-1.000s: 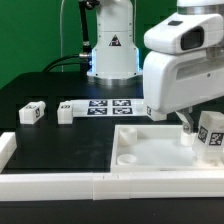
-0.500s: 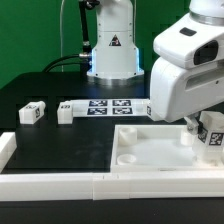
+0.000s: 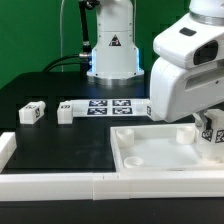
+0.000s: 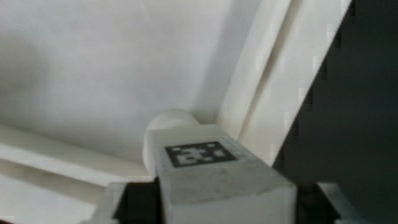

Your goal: Assemble one leg

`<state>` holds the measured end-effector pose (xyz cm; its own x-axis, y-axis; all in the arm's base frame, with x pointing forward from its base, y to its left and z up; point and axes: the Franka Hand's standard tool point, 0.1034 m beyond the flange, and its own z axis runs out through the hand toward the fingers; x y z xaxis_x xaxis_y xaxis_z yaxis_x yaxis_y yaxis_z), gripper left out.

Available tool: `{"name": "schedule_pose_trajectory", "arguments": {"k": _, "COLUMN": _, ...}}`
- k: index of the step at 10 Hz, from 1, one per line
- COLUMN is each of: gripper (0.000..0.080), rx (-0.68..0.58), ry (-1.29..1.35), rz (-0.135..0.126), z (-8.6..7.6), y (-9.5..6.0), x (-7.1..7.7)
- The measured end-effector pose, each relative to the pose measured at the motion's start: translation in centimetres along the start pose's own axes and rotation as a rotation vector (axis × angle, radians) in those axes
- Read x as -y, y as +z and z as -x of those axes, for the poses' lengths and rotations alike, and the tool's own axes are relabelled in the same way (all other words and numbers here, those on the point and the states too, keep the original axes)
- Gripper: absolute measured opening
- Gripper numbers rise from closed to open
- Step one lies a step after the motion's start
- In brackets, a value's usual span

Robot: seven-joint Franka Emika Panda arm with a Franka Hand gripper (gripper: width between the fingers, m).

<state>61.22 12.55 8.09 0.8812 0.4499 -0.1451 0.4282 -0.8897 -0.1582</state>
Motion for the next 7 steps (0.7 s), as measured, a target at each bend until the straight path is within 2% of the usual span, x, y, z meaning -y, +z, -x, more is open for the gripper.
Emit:
{"name": "schedule_pose_trajectory", "arguments": {"k": 3, "gripper": 0.0318, "rx": -0.001, "ry": 0.036, "rz": -0.001, "z": -0.02, "y": 0.00, "x": 0.02}}
{"name": "schedule_pose_trajectory", "arguments": {"k": 6, "gripper": 0.0320, "rx": -0.004, "ry": 0.463, "rz": -0.046, "z": 0.11, "y": 0.02, "x": -0.37}}
{"name": "schedule_pose_trajectory", "arguments": {"k": 7, "gripper": 0.0320, "rx": -0.002, "ry": 0.556, "rz": -0.048, "z": 0.14, "y": 0.03, "x": -0.47}}
